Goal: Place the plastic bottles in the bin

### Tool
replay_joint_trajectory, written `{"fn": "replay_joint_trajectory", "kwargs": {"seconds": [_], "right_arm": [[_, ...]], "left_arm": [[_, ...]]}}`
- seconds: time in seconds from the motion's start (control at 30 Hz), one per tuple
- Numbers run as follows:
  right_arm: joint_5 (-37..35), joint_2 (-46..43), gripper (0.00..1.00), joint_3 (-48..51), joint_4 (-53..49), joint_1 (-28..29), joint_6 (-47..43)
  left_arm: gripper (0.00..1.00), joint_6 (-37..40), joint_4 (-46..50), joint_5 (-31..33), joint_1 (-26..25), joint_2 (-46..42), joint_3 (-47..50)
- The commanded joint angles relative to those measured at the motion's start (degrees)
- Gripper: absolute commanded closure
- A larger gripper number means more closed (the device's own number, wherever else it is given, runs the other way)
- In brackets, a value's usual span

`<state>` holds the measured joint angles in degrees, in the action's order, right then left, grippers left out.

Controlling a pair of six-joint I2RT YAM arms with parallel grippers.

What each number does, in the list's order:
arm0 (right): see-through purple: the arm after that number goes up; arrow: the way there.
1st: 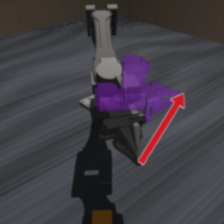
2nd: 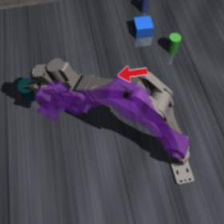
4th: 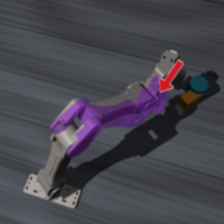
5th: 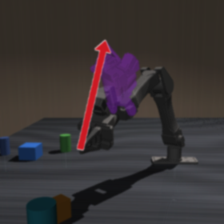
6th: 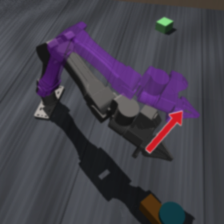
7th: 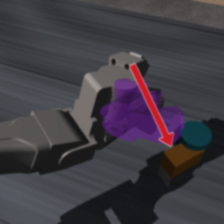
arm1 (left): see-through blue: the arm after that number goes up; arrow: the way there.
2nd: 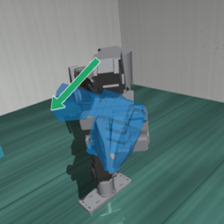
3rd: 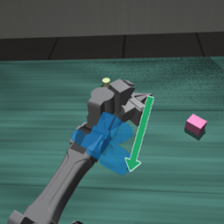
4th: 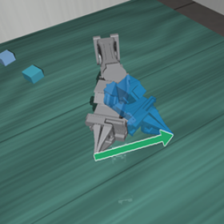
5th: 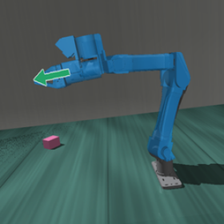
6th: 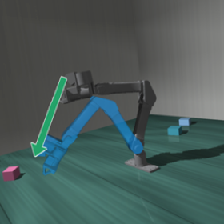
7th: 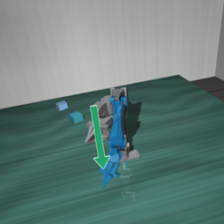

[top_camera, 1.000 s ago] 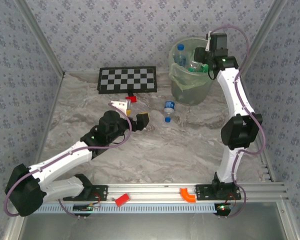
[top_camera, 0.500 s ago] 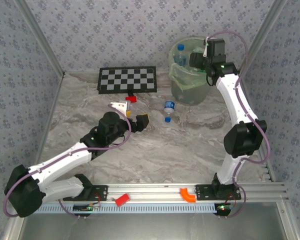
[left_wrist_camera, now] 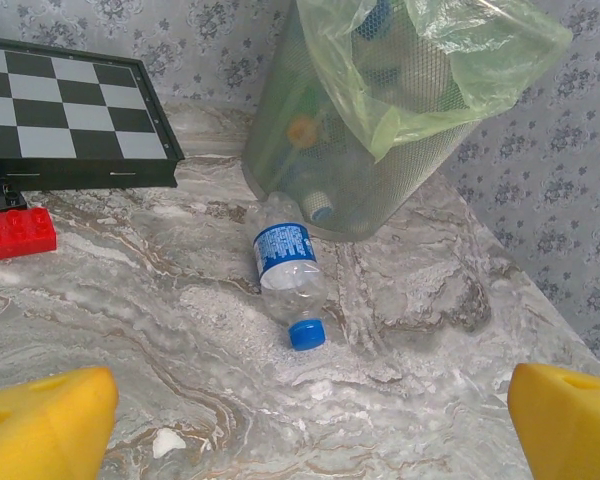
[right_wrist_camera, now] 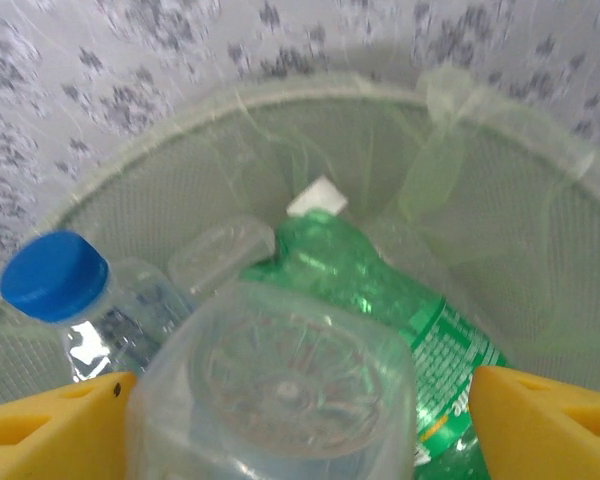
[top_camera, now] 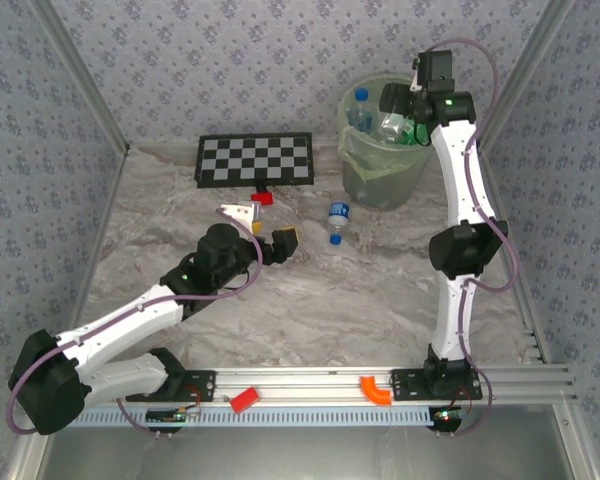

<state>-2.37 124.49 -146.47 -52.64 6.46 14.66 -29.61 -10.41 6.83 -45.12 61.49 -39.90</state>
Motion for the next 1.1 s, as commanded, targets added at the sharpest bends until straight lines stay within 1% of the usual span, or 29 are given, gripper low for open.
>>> {"fn": "replay_joint_trajectory", "kwargs": {"seconds": [0.0,0.1,0.17,0.23,0.3,0.4,0.53,0.63,0.7,0.83,0.97,1.07], "right_arm": [[3.4,0.6,0.15,-2.4,-5.6,-0.6,3.0],[3.1,0.6,0.22,-2.2,-5.6,-0.4,2.6],[2.3,-0.4,0.32,-1.4,-4.6,-0.1,2.1],[0.6,-3.1,0.39,2.2,-1.4,0.6,1.3],[-1.1,-6.7,0.42,7.9,3.6,1.8,-0.3],[-4.3,-12.9,0.43,18.0,12.8,4.1,-4.5],[-6.6,-20.6,0.43,32.7,26.5,6.8,-10.3],[-6.8,-23.8,0.43,40.6,32.8,7.7,-13.9],[-5.7,-24.6,0.45,43.4,34.2,7.4,-14.6],[-2.3,-24.4,0.46,45.6,33.1,6.7,-14.4],[-2.9,-24.1,0.45,46.8,31.9,6.1,-13.7],[-1.2,-23.7,0.45,46.5,30.4,3.8,-11.1]], "left_arm": [[0.0,1.0,-0.1,-0.1,-0.2,-1.1,-1.0],[0.0,0.9,-0.3,-0.3,-0.2,-0.9,-0.9],[0.0,0.9,-0.3,-0.3,-0.2,-0.9,-0.8],[0.0,0.8,-0.3,0.0,-0.2,-1.2,-0.5],[0.0,0.7,-0.4,0.2,-0.2,-1.4,-0.4],[0.0,0.5,-0.6,0.2,-0.2,-1.4,-0.1],[0.0,0.2,-0.9,0.2,-0.2,-1.3,0.2],[0.0,0.2,-1.1,0.1,-0.2,-1.4,0.4],[0.0,0.1,-1.0,0.0,-0.2,-1.4,0.4],[0.0,-0.2,-1.1,0.0,-0.3,-1.8,0.6],[0.0,-0.4,-1.0,0.0,-0.3,-2.2,0.9],[0.0,-0.5,-1.1,0.1,-0.3,-2.5,1.3]]}}
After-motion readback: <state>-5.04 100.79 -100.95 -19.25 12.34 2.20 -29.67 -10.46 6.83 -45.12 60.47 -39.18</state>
